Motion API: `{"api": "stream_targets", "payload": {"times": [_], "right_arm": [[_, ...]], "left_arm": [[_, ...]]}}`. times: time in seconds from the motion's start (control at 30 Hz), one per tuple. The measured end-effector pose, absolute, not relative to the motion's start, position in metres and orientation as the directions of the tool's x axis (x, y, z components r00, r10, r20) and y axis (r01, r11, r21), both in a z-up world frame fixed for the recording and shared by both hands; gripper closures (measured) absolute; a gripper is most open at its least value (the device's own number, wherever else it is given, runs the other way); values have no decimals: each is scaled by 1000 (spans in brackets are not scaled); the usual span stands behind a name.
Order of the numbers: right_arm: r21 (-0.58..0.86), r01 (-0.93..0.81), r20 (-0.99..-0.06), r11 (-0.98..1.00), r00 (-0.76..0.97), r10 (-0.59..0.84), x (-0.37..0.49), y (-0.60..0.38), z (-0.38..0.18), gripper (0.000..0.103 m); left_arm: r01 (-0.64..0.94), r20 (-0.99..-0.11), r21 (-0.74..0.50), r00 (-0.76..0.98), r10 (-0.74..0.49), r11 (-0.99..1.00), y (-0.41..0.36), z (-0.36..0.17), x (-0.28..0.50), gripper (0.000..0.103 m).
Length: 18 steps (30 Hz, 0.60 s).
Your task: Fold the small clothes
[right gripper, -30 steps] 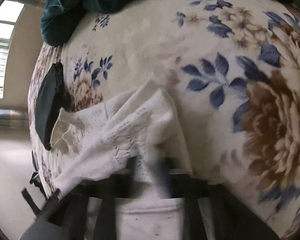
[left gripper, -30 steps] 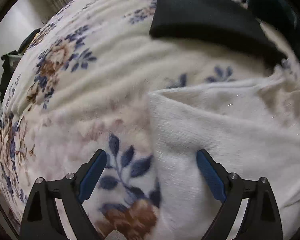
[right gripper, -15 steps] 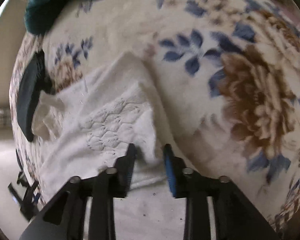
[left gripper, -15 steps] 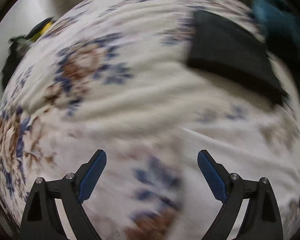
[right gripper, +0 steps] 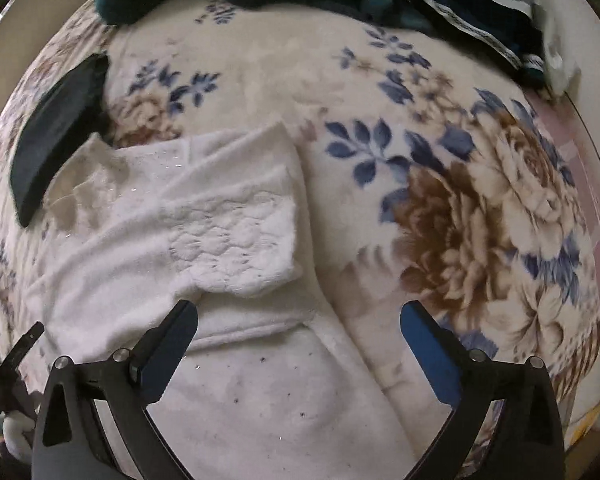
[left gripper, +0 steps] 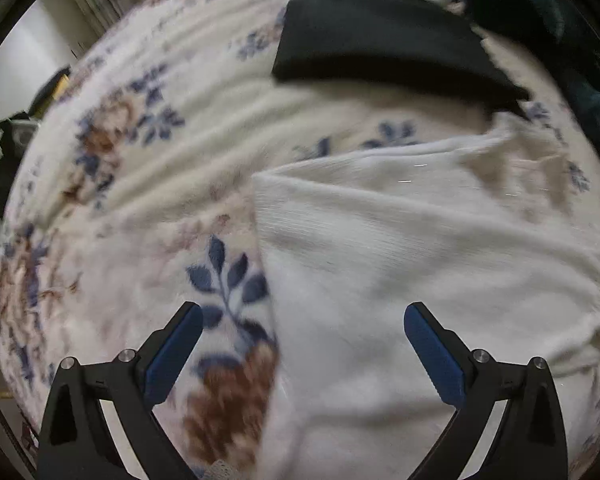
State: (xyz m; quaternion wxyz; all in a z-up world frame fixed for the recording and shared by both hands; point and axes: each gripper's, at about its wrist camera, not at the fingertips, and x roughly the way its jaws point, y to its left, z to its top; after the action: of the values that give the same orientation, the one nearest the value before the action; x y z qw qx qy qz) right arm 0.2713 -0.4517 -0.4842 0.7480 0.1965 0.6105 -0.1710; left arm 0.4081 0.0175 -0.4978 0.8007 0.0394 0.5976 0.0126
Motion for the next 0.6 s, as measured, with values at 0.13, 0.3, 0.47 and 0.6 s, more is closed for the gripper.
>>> {"api": "stream_targets", "payload": {"times": [0.13, 0.3, 0.47, 0.6], "right_arm": [[180, 456, -975, 872, 197, 98, 265, -469, -470, 0], [275, 346, -961, 897, 112, 252, 250, -511, -468, 1], [286, 184, -956, 940, -8, 292, 237, -556, -470, 39], [313, 126, -947, 941, -33, 319, 243, -591, -474, 76]], "left_arm": [[51, -943, 71, 328, 51, 996, -39, -461, 352, 0], [79, -957, 49, 288, 25, 996, -114, -457, 277, 0], [114, -994, -19, 100, -30, 993, -208, -495, 172, 0], [137, -999, -45, -3, -45, 989, -267, -532, 113, 0]]}}
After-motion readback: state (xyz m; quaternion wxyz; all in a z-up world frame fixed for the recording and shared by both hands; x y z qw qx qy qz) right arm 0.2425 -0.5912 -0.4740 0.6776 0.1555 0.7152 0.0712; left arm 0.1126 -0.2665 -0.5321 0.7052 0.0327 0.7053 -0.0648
